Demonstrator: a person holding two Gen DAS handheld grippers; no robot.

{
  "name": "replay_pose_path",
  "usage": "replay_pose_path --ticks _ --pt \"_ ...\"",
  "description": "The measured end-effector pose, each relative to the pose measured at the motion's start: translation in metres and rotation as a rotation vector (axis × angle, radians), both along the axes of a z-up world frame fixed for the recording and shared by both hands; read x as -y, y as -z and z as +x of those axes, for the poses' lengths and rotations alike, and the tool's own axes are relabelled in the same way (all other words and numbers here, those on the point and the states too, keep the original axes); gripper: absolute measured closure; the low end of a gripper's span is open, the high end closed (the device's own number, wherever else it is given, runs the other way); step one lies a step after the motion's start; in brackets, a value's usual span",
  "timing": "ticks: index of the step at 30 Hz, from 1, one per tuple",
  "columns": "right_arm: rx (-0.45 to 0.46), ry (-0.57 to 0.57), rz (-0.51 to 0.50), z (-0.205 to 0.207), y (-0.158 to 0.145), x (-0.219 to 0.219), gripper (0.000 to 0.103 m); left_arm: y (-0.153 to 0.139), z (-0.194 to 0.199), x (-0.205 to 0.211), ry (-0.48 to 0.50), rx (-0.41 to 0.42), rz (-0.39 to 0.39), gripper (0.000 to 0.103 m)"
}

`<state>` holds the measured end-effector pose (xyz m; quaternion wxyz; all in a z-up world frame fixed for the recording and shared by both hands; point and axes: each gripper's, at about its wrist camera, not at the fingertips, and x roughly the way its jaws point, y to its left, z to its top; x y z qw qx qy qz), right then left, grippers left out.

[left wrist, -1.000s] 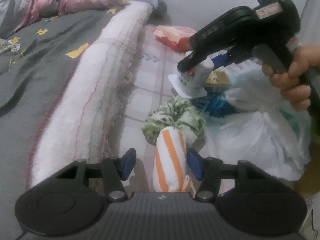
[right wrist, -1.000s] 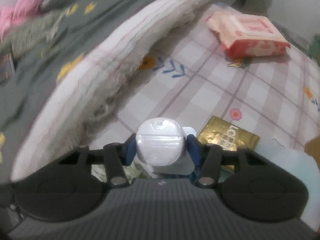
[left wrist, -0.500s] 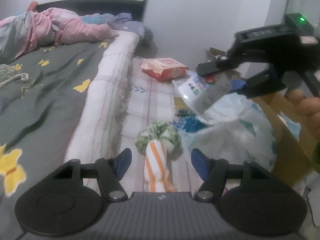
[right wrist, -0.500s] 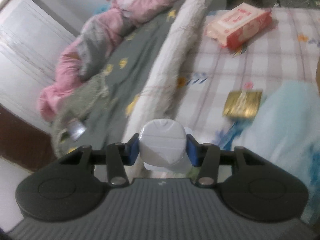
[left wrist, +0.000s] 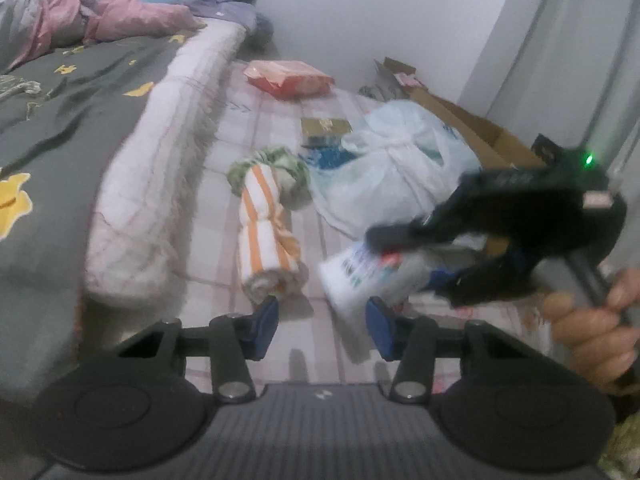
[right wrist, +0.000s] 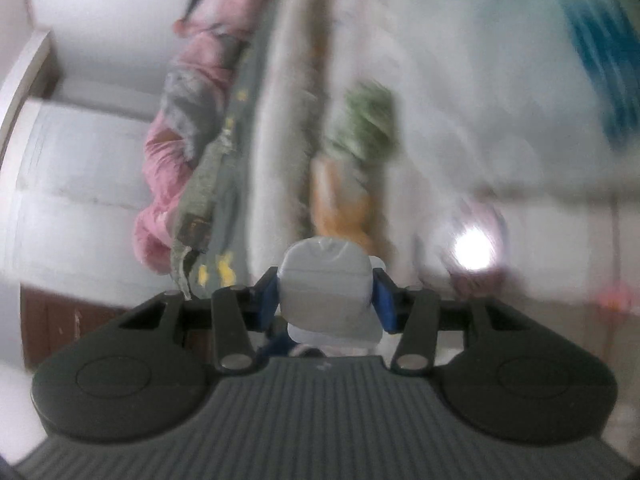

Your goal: Organize soft objects

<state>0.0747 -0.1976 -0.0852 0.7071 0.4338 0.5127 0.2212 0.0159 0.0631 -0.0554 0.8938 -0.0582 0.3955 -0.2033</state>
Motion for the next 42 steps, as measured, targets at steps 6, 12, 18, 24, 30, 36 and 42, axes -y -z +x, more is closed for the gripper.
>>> replay_pose_path --ticks 6,12,18,24,30,36,42 --pt "0.029 0.083 -0.021 -0.026 0.02 0.008 0.055 0.012 0.003 0.012 0.042 -0.028 0.013 0.059" --pt "0.089 0.129 -0.21 -0.032 0.008 0.019 0.046 0.017 0.006 0.032 0.103 -0.029 0.03 0.059" --pt "0.118 0.16 -0.345 -0.045 -0.004 0.028 0.043 0.023 0.008 0.045 0.145 -0.033 0.06 0.059" --pt "0.142 0.15 -0.314 -0.055 -0.012 0.027 0.043 0.022 0.011 0.051 0.154 -0.019 0.062 0.06" --pt "0.104 0.158 -0.182 -0.045 -0.006 0.02 0.048 0.005 0.011 0.058 0.172 0.043 0.012 0.069" --pt "0.044 0.227 -0.034 -0.052 0.012 0.041 0.049 -0.004 0.009 0.071 0.213 0.086 0.015 0.069" --pt "0.018 0.279 0.016 -0.058 0.025 0.053 0.045 -0.008 0.007 0.093 0.256 0.133 0.06 0.066"
